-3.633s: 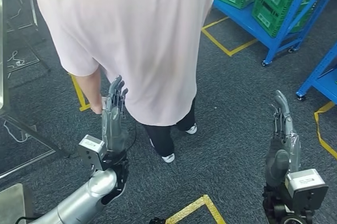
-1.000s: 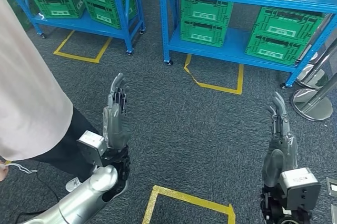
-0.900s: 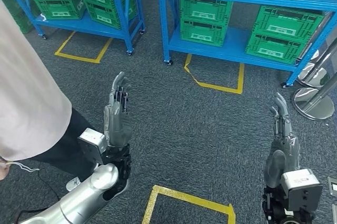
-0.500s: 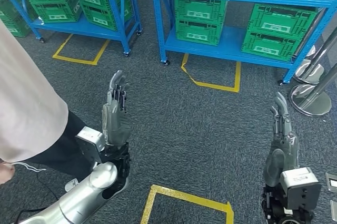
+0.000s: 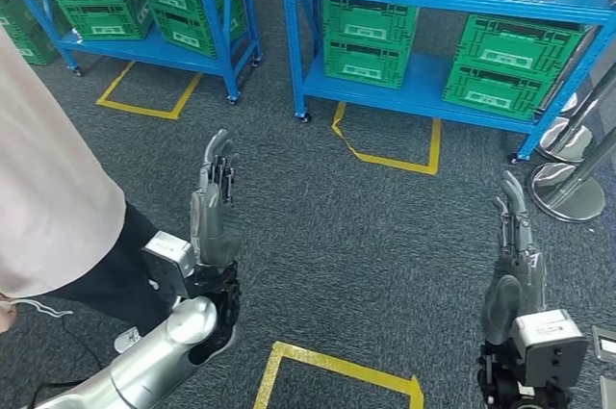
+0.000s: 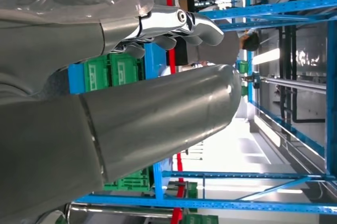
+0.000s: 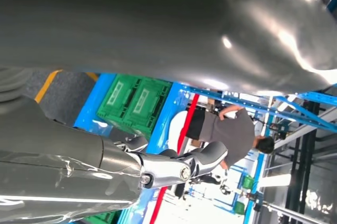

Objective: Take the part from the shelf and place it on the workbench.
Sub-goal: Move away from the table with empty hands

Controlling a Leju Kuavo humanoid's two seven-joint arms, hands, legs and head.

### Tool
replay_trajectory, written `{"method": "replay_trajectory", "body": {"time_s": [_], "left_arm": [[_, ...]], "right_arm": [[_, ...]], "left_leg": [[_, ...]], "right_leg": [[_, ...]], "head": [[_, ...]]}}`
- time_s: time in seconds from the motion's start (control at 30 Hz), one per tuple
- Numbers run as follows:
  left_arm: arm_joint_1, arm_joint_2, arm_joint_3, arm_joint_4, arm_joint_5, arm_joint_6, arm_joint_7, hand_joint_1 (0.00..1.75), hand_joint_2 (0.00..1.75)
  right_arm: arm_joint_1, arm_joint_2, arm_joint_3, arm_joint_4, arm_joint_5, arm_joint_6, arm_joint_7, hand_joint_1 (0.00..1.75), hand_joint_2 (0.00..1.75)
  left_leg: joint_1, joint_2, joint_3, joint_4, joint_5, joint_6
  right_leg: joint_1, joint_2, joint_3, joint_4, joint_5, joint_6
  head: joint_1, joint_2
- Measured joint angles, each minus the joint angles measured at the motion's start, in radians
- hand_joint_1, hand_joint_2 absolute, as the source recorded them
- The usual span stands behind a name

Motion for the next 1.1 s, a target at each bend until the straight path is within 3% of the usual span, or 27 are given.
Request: {"method": "replay_trajectory", "body": {"time_s": [0.07, 0.13, 0.2, 0.27, 0.33, 0.37, 0.4, 0.43, 0.5, 0.53, 0.6, 0.67, 0.73, 0.83, 0.87, 0.9, 0.93, 1.0, 1.07, 1.1], "left_arm": [[0.0, 0.001, 0.0, 0.0, 0.0, 0.0, -0.001, 0.0, 0.0], [0.0, 0.001, 0.0, 0.0, -0.001, 0.001, -0.002, 0.0, 0.0], [-0.001, 0.001, 0.0, 0.0, 0.0, 0.002, -0.002, 0.0, 0.0], [-0.002, 0.002, 0.0, 0.0, -0.001, 0.002, -0.003, 0.0, 0.0], [0.001, 0.003, 0.0, 0.0, 0.0, 0.002, -0.003, 0.0, 0.0], [0.003, 0.004, 0.0, 0.0, 0.0, 0.002, -0.003, 0.0, 0.0], [0.004, 0.004, 0.0, 0.0, 0.0, 0.002, -0.003, 0.0, 0.0], [0.005, 0.005, 0.0, 0.0, 0.0, 0.002, -0.003, 0.0, 0.0], [0.005, 0.006, 0.0, 0.0, 0.0, 0.002, -0.003, 0.0, 0.0], [0.004, 0.006, 0.0, 0.0, 0.0, 0.002, -0.003, 0.0, 0.0], [0.002, 0.006, 0.0, 0.0, -0.001, 0.002, -0.003, 0.0, 0.0], [0.002, 0.007, 0.0, 0.0, -0.001, 0.002, -0.004, 0.0, 0.0], [0.002, 0.006, -0.001, 0.0, -0.001, 0.002, -0.004, 0.0, 0.0], [0.005, 0.005, -0.001, 0.0, 0.0, 0.002, -0.004, 0.0, 0.0], [0.007, 0.004, -0.001, 0.0, 0.0, 0.002, -0.004, 0.0, 0.0], [0.008, 0.004, -0.001, 0.0, 0.0, 0.002, -0.004, 0.0, 0.0], [0.009, 0.004, -0.001, 0.0, 0.0, 0.002, -0.004, 0.0, 0.0], [0.009, 0.004, -0.001, 0.0, 0.0, 0.002, -0.004, 0.0, 0.0], [0.009, 0.004, -0.001, 0.001, 0.0, 0.002, -0.003, 0.0, 0.0], [0.009, 0.004, -0.001, 0.001, 0.0, 0.002, -0.003, 0.0, 0.0]], "right_arm": [[0.001, 0.001, 0.0, 0.002, -0.001, 0.002, -0.001, 0.0, 0.0], [0.003, 0.002, 0.0, 0.003, -0.002, 0.003, -0.001, 0.0, 0.0], [0.002, 0.002, 0.0, 0.002, -0.002, 0.004, -0.002, 0.0, 0.0], [0.0, 0.003, -0.001, 0.002, -0.002, 0.005, -0.003, 0.0, 0.0], [0.0, 0.004, -0.001, 0.003, -0.003, 0.005, -0.003, 0.0, 0.0], [0.001, 0.004, 0.0, 0.003, -0.003, 0.005, -0.004, 0.0, 0.0], [0.001, 0.004, 0.0, 0.003, -0.003, 0.005, -0.005, 0.0, 0.0], [0.001, 0.004, 0.0, 0.003, -0.003, 0.005, -0.006, 0.0, 0.0], [0.0, 0.005, 0.0, 0.003, -0.003, 0.005, -0.008, 0.0, 0.0], [0.0, 0.005, 0.0, 0.003, -0.003, 0.005, -0.008, 0.0, 0.0], [0.0, 0.006, -0.001, 0.004, -0.003, 0.005, -0.009, 0.0, 0.0], [0.001, 0.007, -0.001, 0.003, -0.003, 0.005, -0.009, 0.0, 0.0], [-0.002, 0.007, -0.002, 0.003, -0.003, 0.005, -0.01, 0.0, 0.0], [-0.001, 0.007, -0.002, 0.003, -0.003, 0.004, -0.01, 0.0, 0.0], [0.001, 0.007, -0.002, 0.004, -0.003, 0.004, -0.01, 0.0, 0.0], [0.002, 0.007, -0.002, 0.004, -0.003, 0.004, -0.01, 0.0, 0.0], [0.002, 0.007, -0.002, 0.004, -0.003, 0.004, -0.009, 0.0, 0.0], [0.002, 0.007, -0.002, 0.004, -0.003, 0.004, -0.009, 0.0, 0.0], [0.002, 0.007, -0.002, 0.006, -0.004, 0.004, -0.009, 0.0, 0.0], [0.003, 0.008, -0.002, 0.006, -0.005, 0.004, -0.008, 0.0, 0.0]], "left_leg": [[-0.004, -0.002, -0.008, 0.02, -0.011, -0.016], [-0.003, -0.003, -0.011, 0.025, -0.012, -0.024], [0.001, -0.005, -0.02, 0.052, -0.028, -0.028], [-0.002, -0.011, -0.085, 0.17, -0.073, -0.026], [-0.009, -0.016, -0.189, 0.324, -0.113, -0.02], [-0.013, -0.018, -0.226, 0.365, -0.11, -0.013], [-0.018, -0.019, -0.243, 0.365, -0.086, -0.004], [-0.025, -0.021, -0.237, 0.322, -0.044, 0.01], [-0.044, -0.027, -0.187, 0.179, 0.045, 0.046], [-0.052, -0.029, -0.162, 0.119, 0.066, 0.061], [-0.06, -0.031, -0.136, 0.066, 0.061, 0.075], [-0.058, -0.031, -0.112, 0.038, 0.052, 0.072], [-0.051, -0.03, -0.08, 0.02, 0.046, 0.07], [-0.048, -0.03, -0.051, 0.015, 0.026, 0.067], [-0.047, -0.029, -0.042, 0.016, 0.018, 0.066], [-0.046, -0.029, -0.031, 0.016, 0.009, 0.064], [-0.045, -0.029, -0.017, 0.017, -0.002, 0.061], [-0.042, -0.029, 0.013, 0.022, -0.025, 0.052], [-0.042, -0.03, 0.027, 0.029, -0.046, 0.038], [-0.042, -0.03, 0.029, 0.032, -0.052, 0.031]], "right_leg": [[-0.002, 0.003, 0.028, -0.054, 0.003, -0.012], [0.002, 0.01, 0.025, -0.046, -0.008, -0.04], [0.005, 0.015, 0.031, -0.045, -0.014, -0.056], [0.007, 0.018, 0.042, -0.048, -0.02, -0.069], [0.015, 0.022, 0.049, -0.049, -0.028, -0.08], [0.02, 0.025, 0.054, -0.049, -0.033, -0.084], [0.026, 0.028, 0.061, -0.049, -0.039, -0.087], [0.031, 0.032, 0.07, -0.05, -0.046, -0.089], [0.04, 0.037, 0.09, -0.054, -0.059, -0.09], [0.041, 0.04, 0.095, -0.057, -0.065, -0.089], [0.039, 0.042, 0.102, -0.063, -0.068, -0.08], [0.038, 0.038, 0.112, -0.063, -0.068, -0.068], [0.039, 0.027, 0.1, -0.017, -0.082, -0.059], [0.037, 0.017, -0.011, 0.169, -0.149, -0.047], [0.035, 0.016, -0.045, 0.21, -0.166, -0.043], [0.033, 0.015, -0.064, 0.216, -0.165, -0.039], [0.03, 0.013, -0.065, 0.185, -0.141, -0.035], [0.025, 0.008, -0.035, 0.053, -0.041, -0.03], [0.026, 0.004, -0.01, -0.039, 0.016, -0.042], [0.028, 0.005, -0.006, -0.051, 0.019, -0.053]], "head": [[0.002, 0.0], [-0.008, 0.0], [-0.019, 0.0], [-0.031, 0.0], [-0.04, 0.0], [-0.044, 0.0], [-0.047, 0.0], [-0.05, 0.0], [-0.052, 0.0], [-0.049, 0.0], [-0.045, 0.0], [-0.051, 0.0], [-0.046, 0.0], [-0.028, 0.0], [-0.026, 0.0], [-0.024, 0.0], [-0.022, 0.0], [-0.018, 0.0], [-0.011, 0.0], [-0.009, 0.0]]}}
